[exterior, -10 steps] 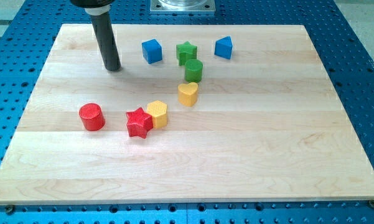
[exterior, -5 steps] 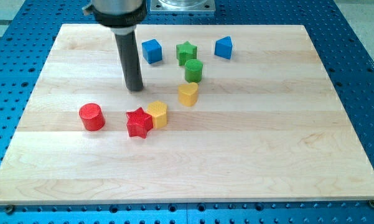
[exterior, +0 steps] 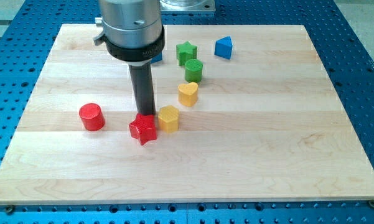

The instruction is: Place red blocks and hexagon in a horizontal line

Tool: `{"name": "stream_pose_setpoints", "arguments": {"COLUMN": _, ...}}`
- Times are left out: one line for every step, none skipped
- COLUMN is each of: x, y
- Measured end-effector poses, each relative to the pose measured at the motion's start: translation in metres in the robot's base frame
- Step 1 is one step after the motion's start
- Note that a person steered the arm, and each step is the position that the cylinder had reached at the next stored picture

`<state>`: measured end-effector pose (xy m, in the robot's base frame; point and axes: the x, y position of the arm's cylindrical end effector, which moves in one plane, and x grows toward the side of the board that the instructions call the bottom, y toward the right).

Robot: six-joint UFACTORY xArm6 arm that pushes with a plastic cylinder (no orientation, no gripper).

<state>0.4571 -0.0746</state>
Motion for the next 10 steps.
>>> {"name": "stream_pose_setpoints", "arguments": {"x": 0.0, "y": -0.016}}
{"name": "stream_pose_setpoints", "arguments": {"x": -0.007, "y": -0.025}}
{"name": "stream_pose_setpoints", "arguments": {"x": -0.023, "y": -0.07}}
{"name": "stream_pose_setpoints", "arguments": {"x": 0.005, "y": -0.105}}
{"name": "stream_pose_setpoints", "arguments": {"x": 0.008, "y": -0.116}}
{"name": "stream_pose_setpoints", "arguments": {"x": 0.05, "y": -0.147}}
{"name": "stream_pose_setpoints", "arguments": {"x": 0.054, "y": -0.102}}
{"name": "stream_pose_setpoints", "arguments": {"x": 0.05, "y": -0.076}}
{"name": "stream_pose_setpoints", "arguments": {"x": 0.115, "y": -0.094}}
{"name": "stream_pose_setpoints", "arguments": {"x": 0.131, "y": -0.01}}
